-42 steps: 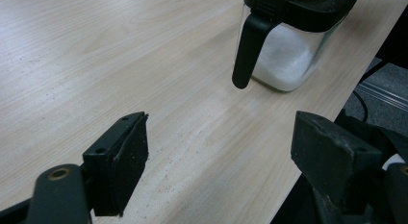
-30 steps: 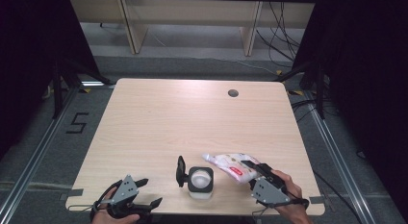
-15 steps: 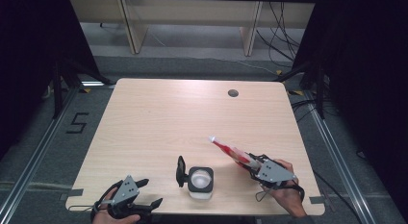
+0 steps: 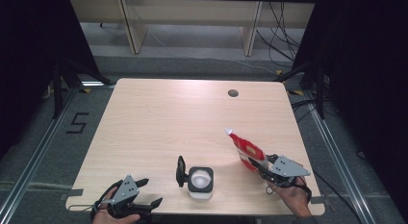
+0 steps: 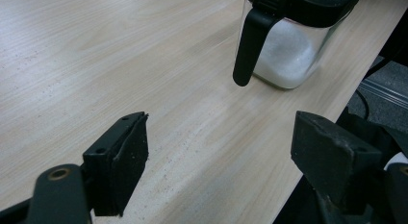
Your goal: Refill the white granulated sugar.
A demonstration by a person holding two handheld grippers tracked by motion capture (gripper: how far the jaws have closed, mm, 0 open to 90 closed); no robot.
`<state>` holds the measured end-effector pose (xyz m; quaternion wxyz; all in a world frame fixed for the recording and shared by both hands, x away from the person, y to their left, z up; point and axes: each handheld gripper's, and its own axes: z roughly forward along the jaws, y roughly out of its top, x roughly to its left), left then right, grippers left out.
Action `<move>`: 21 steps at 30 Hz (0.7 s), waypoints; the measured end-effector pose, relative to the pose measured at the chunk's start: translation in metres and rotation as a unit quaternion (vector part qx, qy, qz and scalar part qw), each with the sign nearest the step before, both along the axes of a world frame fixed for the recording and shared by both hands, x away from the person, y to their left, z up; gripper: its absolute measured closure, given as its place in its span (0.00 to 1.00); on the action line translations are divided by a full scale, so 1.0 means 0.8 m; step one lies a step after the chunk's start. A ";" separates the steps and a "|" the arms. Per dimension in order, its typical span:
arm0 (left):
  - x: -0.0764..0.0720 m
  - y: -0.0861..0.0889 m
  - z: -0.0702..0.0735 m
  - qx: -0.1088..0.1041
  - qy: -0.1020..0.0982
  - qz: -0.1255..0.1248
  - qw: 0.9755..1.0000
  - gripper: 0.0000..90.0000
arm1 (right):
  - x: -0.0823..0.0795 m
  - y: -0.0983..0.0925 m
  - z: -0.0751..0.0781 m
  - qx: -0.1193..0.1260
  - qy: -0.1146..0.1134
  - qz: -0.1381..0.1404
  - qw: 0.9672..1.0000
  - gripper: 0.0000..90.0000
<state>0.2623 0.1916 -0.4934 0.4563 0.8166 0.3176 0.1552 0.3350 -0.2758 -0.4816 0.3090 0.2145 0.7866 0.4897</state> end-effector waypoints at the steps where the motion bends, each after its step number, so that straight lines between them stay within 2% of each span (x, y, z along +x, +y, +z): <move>1: 0.000 0.001 0.000 0.005 -0.004 -0.001 1.000 0.22 | 0.001 -0.002 0.000 0.001 -0.007 -0.002 1.000 0.77; 2: -0.001 0.001 0.000 0.001 -0.002 0.001 1.000 0.22 | 0.000 -0.003 0.000 0.002 -0.008 -0.005 1.000 0.77; 3: 0.002 0.003 0.001 0.011 -0.011 -0.010 1.000 0.22 | -0.002 -0.003 -0.001 0.013 0.007 -0.009 1.000 0.77; 4: 0.002 0.003 0.001 0.012 -0.013 -0.009 1.000 0.22 | -0.001 -0.006 -0.001 0.011 -0.006 -0.013 1.000 0.77; 5: 0.003 0.004 0.001 0.014 -0.015 -0.009 1.000 0.22 | -0.001 -0.007 -0.001 0.015 -0.003 -0.016 1.000 0.77; 6: 0.000 0.002 0.000 0.004 -0.004 0.000 1.000 0.22 | -0.001 -0.010 0.000 0.014 0.004 -0.016 1.000 0.77; 7: 0.001 0.002 0.000 0.008 -0.001 0.001 1.000 0.22 | -0.001 -0.012 0.000 0.018 0.005 -0.019 1.000 0.77; 8: 0.000 0.000 -0.001 -0.004 -0.003 0.001 1.000 0.22 | -0.001 -0.013 0.000 0.025 0.005 -0.020 0.999 0.77; 9: 0.001 0.000 0.000 -0.001 -0.007 -0.003 1.000 0.22 | -0.001 -0.016 0.000 0.024 0.004 -0.025 0.999 0.76; 10: 0.001 0.001 0.000 0.007 -0.008 -0.006 1.000 0.22 | -0.002 -0.016 -0.001 0.038 0.016 -0.025 0.999 0.76; 12: 0.002 0.002 0.001 0.012 -0.011 -0.008 1.000 0.22 | -0.003 -0.020 -0.001 0.027 0.009 -0.034 0.999 0.75; 13: 0.003 0.004 0.002 0.019 -0.014 -0.010 1.000 0.22 | -0.005 -0.022 0.000 0.032 0.015 -0.040 0.999 0.74; 14: 0.000 0.002 0.000 0.006 -0.002 0.001 1.000 0.22 | -0.005 -0.024 0.001 0.029 0.017 -0.042 0.999 0.74; 15: -0.001 0.001 0.000 0.003 -0.001 0.000 1.000 0.22 | -0.009 -0.026 0.000 0.041 0.023 -0.058 0.997 0.74; 16: 0.001 0.002 0.001 0.008 -0.012 -0.006 1.000 0.22 | -0.007 -0.029 0.000 0.044 0.012 -0.055 0.997 0.74; 18: 0.001 0.002 0.002 0.005 -0.014 -0.007 1.000 0.22 | -0.009 -0.031 0.001 0.045 0.017 -0.055 0.997 0.73; 19: -0.001 0.001 0.001 -0.002 -0.005 0.000 1.000 0.22 | -0.011 -0.030 0.002 0.042 0.018 -0.058 0.997 0.72; 20: -0.001 0.002 0.001 -0.001 -0.005 -0.001 1.000 0.22 | -0.011 -0.030 0.002 0.041 0.015 -0.058 0.997 0.71; 21: -0.001 0.002 0.001 -0.001 -0.004 -0.001 1.000 0.22 | -0.011 -0.030 0.003 0.041 0.021 -0.057 0.997 0.70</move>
